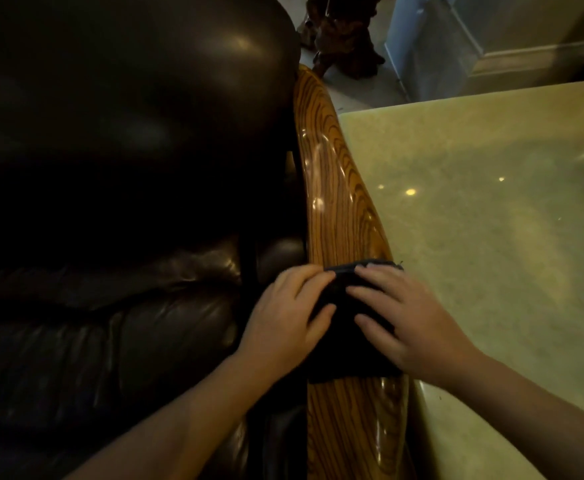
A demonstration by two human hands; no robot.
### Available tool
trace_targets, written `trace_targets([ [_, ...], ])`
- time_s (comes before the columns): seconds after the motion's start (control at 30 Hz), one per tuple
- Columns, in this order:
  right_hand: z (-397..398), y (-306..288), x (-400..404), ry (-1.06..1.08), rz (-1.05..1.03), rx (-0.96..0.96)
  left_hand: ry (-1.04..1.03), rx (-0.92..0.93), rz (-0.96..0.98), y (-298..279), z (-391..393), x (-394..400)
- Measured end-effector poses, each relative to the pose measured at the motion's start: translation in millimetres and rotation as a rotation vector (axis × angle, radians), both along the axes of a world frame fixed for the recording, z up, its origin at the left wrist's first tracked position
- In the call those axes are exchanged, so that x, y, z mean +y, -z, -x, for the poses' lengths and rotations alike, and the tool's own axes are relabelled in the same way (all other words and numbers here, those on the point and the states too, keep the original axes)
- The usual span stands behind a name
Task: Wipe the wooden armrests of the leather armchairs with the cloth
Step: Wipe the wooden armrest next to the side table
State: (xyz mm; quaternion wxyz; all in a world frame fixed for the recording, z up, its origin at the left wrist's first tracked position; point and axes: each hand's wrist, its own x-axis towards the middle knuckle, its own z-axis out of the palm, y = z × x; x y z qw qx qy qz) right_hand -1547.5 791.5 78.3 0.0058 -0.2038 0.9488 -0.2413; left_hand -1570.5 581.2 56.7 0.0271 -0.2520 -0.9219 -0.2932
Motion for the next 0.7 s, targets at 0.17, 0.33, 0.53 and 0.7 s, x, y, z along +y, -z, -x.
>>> trace_targets([
  [0.17,19.1,-9.7,12.7,0.347,0.164,-0.307,-0.225,-0.448,-0.259,-1.1,23.8,-4.9],
  [0.33,25.0,-8.6,7.9,0.508,0.491,-0.524,-0.340,-0.662,-0.423,1.8,18.3,0.3],
  [0.53,33.5,-21.1,4.7,0.504,0.229,-0.482,-0.282,-0.512,-0.136,-14.8,27.5,4.4],
  [0.7,30.2,-39.5,0.9,0.384,0.036,-0.472,-0.165,-0.379,0.028,-40.3,19.1,6.2],
])
